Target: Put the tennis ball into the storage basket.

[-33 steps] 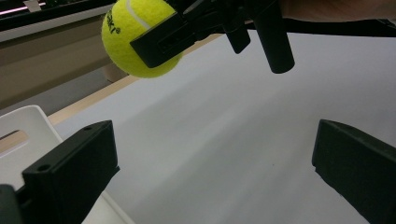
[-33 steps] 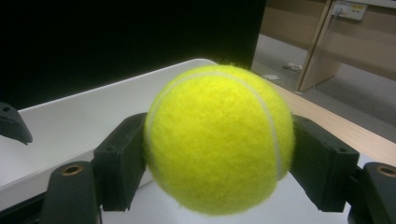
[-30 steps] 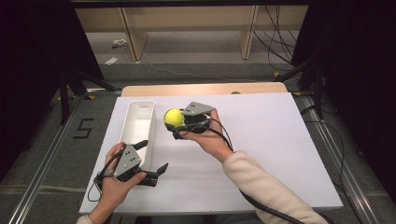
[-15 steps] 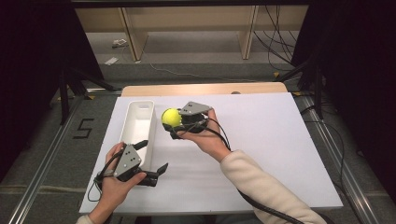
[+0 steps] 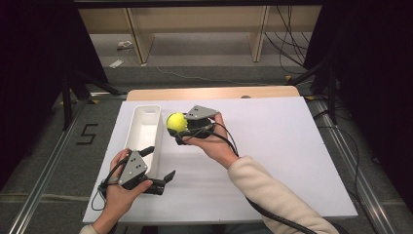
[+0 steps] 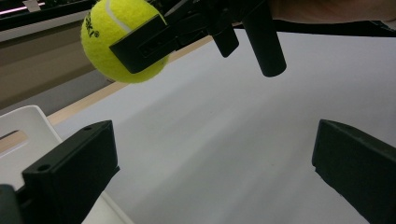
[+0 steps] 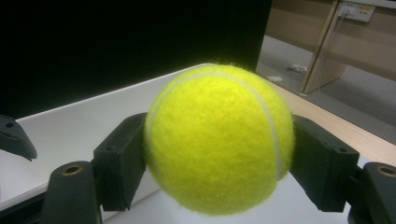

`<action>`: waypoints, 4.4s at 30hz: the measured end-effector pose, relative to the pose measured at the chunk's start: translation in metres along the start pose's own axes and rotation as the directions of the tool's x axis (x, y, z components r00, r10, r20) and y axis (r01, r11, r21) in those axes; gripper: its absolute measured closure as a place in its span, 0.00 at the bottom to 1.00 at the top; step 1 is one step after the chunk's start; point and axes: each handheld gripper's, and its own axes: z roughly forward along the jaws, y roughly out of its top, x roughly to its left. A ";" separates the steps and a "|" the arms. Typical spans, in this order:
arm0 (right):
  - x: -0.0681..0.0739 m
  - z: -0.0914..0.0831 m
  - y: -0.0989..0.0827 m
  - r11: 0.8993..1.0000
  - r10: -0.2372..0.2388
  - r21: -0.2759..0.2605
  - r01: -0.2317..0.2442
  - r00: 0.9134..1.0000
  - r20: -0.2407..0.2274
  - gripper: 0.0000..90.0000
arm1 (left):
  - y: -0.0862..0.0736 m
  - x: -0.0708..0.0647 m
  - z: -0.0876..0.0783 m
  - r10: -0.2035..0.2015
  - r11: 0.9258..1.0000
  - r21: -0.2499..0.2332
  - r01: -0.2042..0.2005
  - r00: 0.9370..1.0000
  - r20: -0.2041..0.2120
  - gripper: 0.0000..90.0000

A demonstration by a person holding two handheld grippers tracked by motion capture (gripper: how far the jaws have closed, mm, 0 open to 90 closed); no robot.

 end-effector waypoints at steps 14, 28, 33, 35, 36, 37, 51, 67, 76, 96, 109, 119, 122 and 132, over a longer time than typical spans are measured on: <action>0.002 0.005 0.001 1.000 0.001 -0.001 -0.001 1.000 -0.005 0.29 | 0.000 0.001 0.000 0.001 1.000 0.002 -0.001 1.000 -0.010 0.00; 0.004 0.009 0.003 1.000 0.000 0.004 0.000 1.000 -0.010 0.29 | 0.000 0.001 0.000 0.002 1.000 0.001 -0.002 1.000 -0.011 0.00; 0.005 0.011 0.005 1.000 -0.001 0.000 0.001 1.000 -0.012 0.29 | 0.000 0.001 0.000 0.004 1.000 0.001 -0.004 1.000 -0.011 0.00; 0.006 0.011 0.005 1.000 0.001 0.000 -0.001 1.000 -0.012 0.29 | 0.000 0.000 0.000 0.002 1.000 0.001 -0.002 1.000 -0.003 0.00; 0.006 0.012 0.006 1.000 0.001 0.001 -0.001 1.000 -0.013 0.29 | 0.000 0.000 0.000 0.001 1.000 0.001 -0.001 1.000 -0.004 0.00; 0.006 0.012 0.006 1.000 0.002 0.003 -0.002 1.000 -0.014 0.29 | 0.000 0.000 0.000 0.001 1.000 0.001 -0.001 1.000 -0.004 0.00; 0.009 0.018 0.011 1.000 -0.005 -0.002 0.005 1.000 -0.020 0.29 | 0.000 0.000 0.000 0.000 1.000 -0.001 0.000 1.000 -0.003 0.00; 0.010 0.022 0.014 1.000 -0.004 0.002 0.004 1.000 -0.025 0.29 | 0.000 0.000 0.000 0.001 1.000 0.001 -0.001 1.000 -0.003 0.00; 0.012 0.024 0.016 1.000 -0.005 -0.002 0.005 1.000 -0.029 0.29 | 0.000 0.000 0.000 0.001 1.000 0.000 -0.001 1.000 -0.002 0.00; 0.014 0.030 0.019 1.000 -0.003 -0.001 0.003 0.999 -0.037 0.29 | 0.000 0.000 0.000 0.004 1.000 0.002 -0.004 1.000 0.000 0.00; 0.016 0.035 0.022 1.000 -0.002 0.003 0.002 0.999 -0.043 0.29 | 0.000 0.000 0.000 0.005 1.000 0.002 -0.005 1.000 0.001 0.00; 0.016 0.039 0.024 1.000 -0.008 0.009 0.008 0.999 -0.050 0.29 | 0.000 0.000 0.000 0.005 1.000 0.004 -0.005 1.000 0.003 0.00; 0.016 0.041 0.024 1.000 -0.011 0.012 0.012 0.998 -0.055 0.29 | 0.000 -0.001 0.000 0.005 1.000 0.005 -0.005 1.000 0.004 0.00; 0.018 0.044 0.027 1.000 -0.016 0.018 0.017 0.998 -0.062 0.29 | 0.000 0.000 0.000 0.003 1.000 0.006 -0.004 1.000 0.005 0.00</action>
